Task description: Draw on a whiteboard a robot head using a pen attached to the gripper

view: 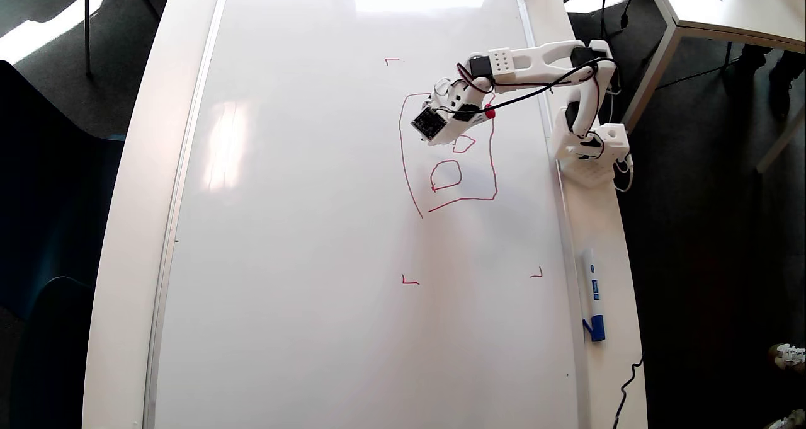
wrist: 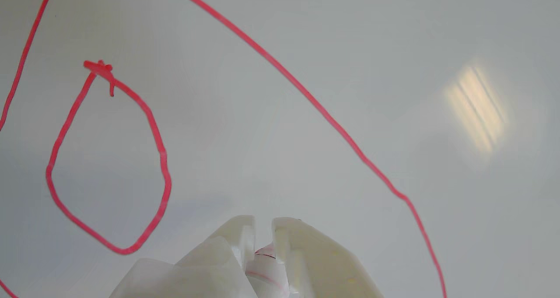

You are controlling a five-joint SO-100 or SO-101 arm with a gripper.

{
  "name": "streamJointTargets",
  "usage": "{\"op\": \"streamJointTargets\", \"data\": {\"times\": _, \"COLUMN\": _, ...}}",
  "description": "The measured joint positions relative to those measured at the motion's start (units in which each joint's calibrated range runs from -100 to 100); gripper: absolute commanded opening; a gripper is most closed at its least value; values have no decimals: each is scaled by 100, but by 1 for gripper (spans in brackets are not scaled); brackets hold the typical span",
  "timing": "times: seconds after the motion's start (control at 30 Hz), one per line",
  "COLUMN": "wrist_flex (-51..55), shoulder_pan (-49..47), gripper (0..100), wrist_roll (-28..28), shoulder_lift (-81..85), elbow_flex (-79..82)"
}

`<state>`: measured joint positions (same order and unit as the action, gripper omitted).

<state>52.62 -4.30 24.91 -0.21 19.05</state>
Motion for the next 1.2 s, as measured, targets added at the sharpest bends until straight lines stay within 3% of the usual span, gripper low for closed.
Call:
{"op": "streamJointTargets", "data": {"times": 0.33, "wrist_flex": -59, "shoulder_pan": -53, "gripper": 1, "wrist_roll": -5, "shoulder_lift": -1101, "elbow_flex": -1179}}
{"op": "streamJointTargets", "data": {"times": 1.2, "wrist_flex": -59, "shoulder_pan": -294, "gripper": 1, "wrist_roll": -11, "shoulder_lift": -1508, "elbow_flex": -1334}}
